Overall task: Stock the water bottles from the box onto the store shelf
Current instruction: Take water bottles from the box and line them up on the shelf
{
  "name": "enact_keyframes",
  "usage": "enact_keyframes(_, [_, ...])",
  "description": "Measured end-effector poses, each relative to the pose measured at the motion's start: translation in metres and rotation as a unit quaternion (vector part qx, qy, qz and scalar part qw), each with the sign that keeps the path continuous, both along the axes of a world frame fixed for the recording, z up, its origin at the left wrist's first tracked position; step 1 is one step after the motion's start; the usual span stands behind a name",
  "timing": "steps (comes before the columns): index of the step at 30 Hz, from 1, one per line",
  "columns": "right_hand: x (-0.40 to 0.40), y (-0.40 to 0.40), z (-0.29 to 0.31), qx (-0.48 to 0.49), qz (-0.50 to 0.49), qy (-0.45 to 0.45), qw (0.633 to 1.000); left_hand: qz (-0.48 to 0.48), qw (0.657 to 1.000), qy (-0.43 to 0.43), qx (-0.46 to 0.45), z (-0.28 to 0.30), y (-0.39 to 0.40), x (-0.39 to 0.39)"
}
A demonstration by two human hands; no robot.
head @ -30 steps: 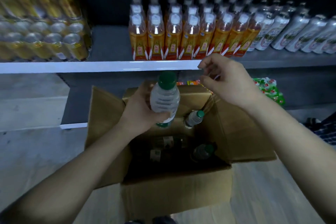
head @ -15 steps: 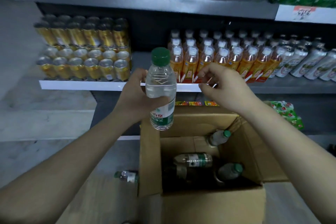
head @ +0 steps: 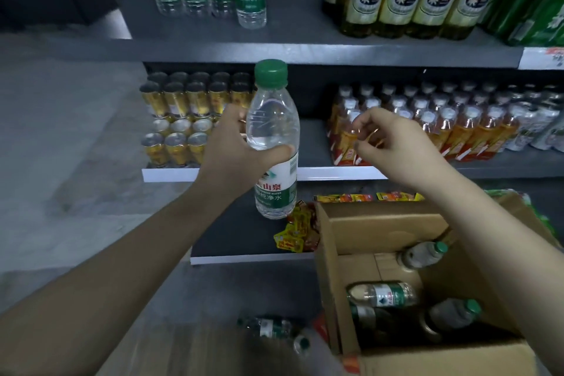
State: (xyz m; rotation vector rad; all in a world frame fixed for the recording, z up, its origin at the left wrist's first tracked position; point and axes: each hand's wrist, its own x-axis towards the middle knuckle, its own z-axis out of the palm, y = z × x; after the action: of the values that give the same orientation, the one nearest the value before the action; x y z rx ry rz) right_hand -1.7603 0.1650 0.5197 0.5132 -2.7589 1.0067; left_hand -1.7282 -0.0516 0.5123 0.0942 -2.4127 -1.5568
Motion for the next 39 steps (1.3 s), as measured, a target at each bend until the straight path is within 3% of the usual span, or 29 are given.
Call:
enact_keyframes(10, [-0.033,-0.053,0.023,0.019,0.033,0.035,0.999,0.071,0.997,0.001,0.002,0.028,-0.056,-0.021])
enact_keyframes(23, [-0.129,-0.094,0.07,0.002,0.064,0.094,0.993,0.124,0.989,0.076,-0.015,0.094,-0.088,-0.094])
enact_keyframes(32, [-0.178,-0.111,0.091,-0.004,0.081,0.104,0.991,0.131,0.984,0.113,-0.045,0.139,-0.107,-0.153])
enact_keyframes(39, [-0.209,-0.131,0.1,-0.013,0.066,0.106,0.992,0.112,0.986,0.122,-0.015,0.155,-0.125,-0.2])
